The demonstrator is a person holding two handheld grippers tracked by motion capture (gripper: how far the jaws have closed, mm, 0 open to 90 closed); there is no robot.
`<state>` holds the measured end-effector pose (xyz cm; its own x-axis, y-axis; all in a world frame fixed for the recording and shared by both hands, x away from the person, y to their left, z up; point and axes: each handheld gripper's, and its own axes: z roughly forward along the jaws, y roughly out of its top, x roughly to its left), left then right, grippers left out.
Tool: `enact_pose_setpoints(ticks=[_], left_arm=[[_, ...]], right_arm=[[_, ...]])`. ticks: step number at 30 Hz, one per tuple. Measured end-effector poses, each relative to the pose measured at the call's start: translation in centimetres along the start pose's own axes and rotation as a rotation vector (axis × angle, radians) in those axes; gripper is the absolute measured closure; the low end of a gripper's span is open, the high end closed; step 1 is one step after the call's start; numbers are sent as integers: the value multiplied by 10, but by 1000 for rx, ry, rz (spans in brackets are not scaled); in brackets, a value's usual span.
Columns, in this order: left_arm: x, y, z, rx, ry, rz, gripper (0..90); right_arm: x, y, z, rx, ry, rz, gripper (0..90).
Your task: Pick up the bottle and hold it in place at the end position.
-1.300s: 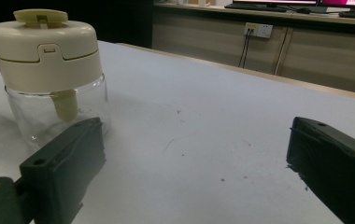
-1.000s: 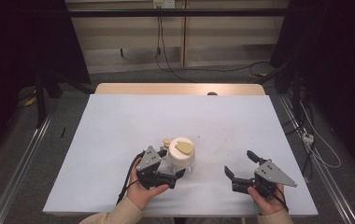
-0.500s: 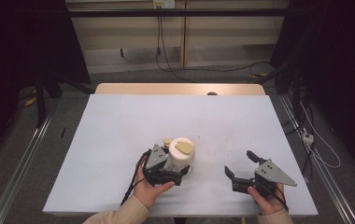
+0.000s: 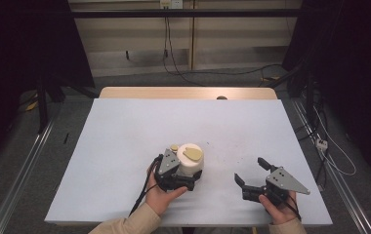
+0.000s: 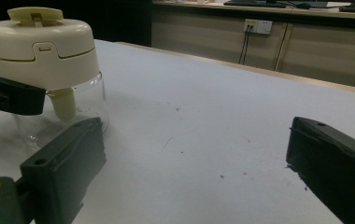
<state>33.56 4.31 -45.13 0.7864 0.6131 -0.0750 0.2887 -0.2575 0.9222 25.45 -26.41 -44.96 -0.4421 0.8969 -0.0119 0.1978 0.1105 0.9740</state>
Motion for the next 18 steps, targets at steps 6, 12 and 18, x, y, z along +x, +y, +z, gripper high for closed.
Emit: enact_pose_setpoints(ticks=[6, 12, 18], left_arm=[[-1, 0, 5, -16, 7, -3, 34], [-2, 0, 9, -24, 18, -8, 37], [-4, 1, 12, -24, 33, -8, 38]], right_arm=[[0, 0, 0, -2, 3, 3, 40], [0, 0, 1, -5, 11, 5, 41], [0, 0, 1, -3, 22, 0, 41]])
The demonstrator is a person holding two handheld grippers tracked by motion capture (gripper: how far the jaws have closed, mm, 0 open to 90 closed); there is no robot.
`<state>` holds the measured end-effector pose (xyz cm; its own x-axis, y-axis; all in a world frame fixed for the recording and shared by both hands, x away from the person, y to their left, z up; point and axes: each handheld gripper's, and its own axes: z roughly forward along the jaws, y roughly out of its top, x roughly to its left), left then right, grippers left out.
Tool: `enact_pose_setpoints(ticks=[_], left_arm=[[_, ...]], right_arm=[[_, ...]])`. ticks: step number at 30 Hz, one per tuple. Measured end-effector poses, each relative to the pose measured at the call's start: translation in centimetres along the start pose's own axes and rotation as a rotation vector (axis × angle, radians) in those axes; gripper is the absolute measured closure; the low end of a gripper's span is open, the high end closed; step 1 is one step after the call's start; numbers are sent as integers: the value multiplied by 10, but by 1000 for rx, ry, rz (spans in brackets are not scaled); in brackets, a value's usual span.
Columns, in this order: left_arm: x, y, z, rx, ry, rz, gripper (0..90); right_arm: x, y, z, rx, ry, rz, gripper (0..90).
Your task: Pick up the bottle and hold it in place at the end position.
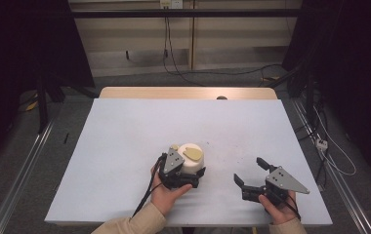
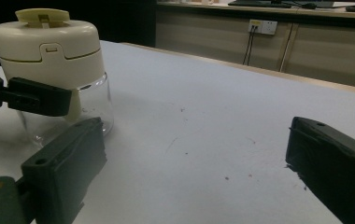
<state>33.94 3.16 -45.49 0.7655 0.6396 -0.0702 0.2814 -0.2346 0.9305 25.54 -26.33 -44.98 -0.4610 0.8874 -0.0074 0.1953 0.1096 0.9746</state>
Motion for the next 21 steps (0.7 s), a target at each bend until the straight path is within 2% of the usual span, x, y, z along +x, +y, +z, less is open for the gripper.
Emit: enact_pose_setpoints(ticks=[2, 17, 21], left_arm=[[-1, 0, 0, 2, 8, 15, 41], [1, 0, -1, -16, -7, 1, 50], [2, 1, -3, -34, -13, 0, 50]], right_arm=[[0, 0, 0, 0, 1, 1, 41], [0, 1, -1, -6, 2, -4, 41], [0, 1, -1, -8, -2, -1, 40]])
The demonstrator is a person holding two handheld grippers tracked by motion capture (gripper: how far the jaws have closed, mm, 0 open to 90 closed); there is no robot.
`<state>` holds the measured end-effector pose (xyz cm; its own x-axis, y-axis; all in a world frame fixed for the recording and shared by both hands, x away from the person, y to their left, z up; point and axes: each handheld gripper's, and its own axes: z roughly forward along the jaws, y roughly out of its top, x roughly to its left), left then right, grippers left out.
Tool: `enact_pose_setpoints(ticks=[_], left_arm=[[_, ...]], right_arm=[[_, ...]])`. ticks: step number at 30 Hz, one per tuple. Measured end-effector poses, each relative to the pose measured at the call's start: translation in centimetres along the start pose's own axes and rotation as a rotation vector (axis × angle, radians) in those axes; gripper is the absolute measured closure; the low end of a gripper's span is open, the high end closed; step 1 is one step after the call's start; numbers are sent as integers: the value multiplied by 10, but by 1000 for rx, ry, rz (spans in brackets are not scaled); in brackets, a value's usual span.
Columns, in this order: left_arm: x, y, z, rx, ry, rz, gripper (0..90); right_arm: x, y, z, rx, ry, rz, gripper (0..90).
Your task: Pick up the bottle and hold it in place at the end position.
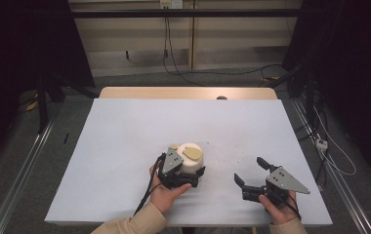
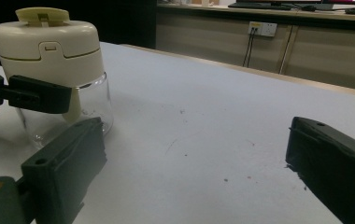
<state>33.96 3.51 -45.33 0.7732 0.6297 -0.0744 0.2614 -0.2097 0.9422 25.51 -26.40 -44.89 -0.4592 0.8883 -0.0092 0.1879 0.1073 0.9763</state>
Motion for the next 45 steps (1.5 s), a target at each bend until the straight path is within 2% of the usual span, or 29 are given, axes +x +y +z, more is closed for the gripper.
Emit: enact_pose_setpoints(ticks=[3, 8, 13, 16, 27, 30, 45], left_arm=[[1, 2, -1, -14, -6, -11, 50], [5, 5, -2, -9, -6, -21, 50], [9, 8, -2, 3, -15, -14, 50], [11, 11, -2, 5, -12, -7, 50], [24, 20, -3, -8, 4, -30, 50], [27, 21, -2, 2, 11, -21, 50], [34, 26, 6, 6, 18, -30, 50]], right_arm=[[0, 0, 0, -1, 2, -1, 40], [0, 0, 0, -1, 3, 0, 40], [0, 0, 0, -2, 2, -1, 40], [0, 0, 0, -2, 1, -1, 40], [0, 0, 0, -2, 0, -3, 40], [1, 0, 0, 1, 1, -4, 40], [1, 0, 0, 0, 0, -4, 40]])
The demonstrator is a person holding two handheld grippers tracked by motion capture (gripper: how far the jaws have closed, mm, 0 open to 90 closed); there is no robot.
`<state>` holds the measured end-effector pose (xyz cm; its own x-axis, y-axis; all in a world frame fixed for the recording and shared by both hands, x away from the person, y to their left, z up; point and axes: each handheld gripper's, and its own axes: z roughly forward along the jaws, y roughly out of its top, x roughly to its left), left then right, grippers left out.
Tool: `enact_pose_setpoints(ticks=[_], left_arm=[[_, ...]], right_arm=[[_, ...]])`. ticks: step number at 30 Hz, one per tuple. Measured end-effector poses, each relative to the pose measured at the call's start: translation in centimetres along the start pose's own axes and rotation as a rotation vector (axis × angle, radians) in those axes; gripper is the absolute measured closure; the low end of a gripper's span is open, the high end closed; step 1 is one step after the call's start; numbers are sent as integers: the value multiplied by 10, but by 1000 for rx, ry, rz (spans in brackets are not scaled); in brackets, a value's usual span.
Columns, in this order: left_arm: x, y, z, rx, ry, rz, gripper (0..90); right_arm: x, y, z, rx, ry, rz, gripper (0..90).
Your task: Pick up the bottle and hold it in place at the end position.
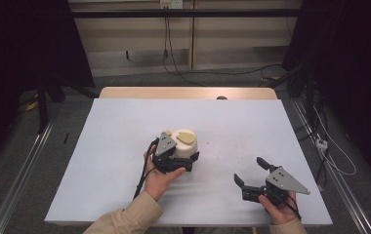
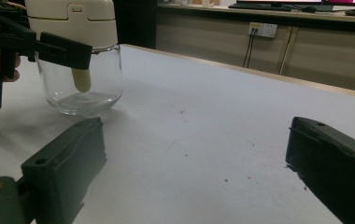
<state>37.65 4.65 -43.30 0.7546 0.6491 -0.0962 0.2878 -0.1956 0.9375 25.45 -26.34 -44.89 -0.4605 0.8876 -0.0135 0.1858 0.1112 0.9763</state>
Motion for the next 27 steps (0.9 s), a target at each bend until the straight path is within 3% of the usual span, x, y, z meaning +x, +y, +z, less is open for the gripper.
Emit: enact_pose_setpoints(ticks=[27], left_arm=[[8, 9, 17, 24, 9, 0, 51]], right_arm=[[0, 0, 0, 0, 1, -1, 40]])
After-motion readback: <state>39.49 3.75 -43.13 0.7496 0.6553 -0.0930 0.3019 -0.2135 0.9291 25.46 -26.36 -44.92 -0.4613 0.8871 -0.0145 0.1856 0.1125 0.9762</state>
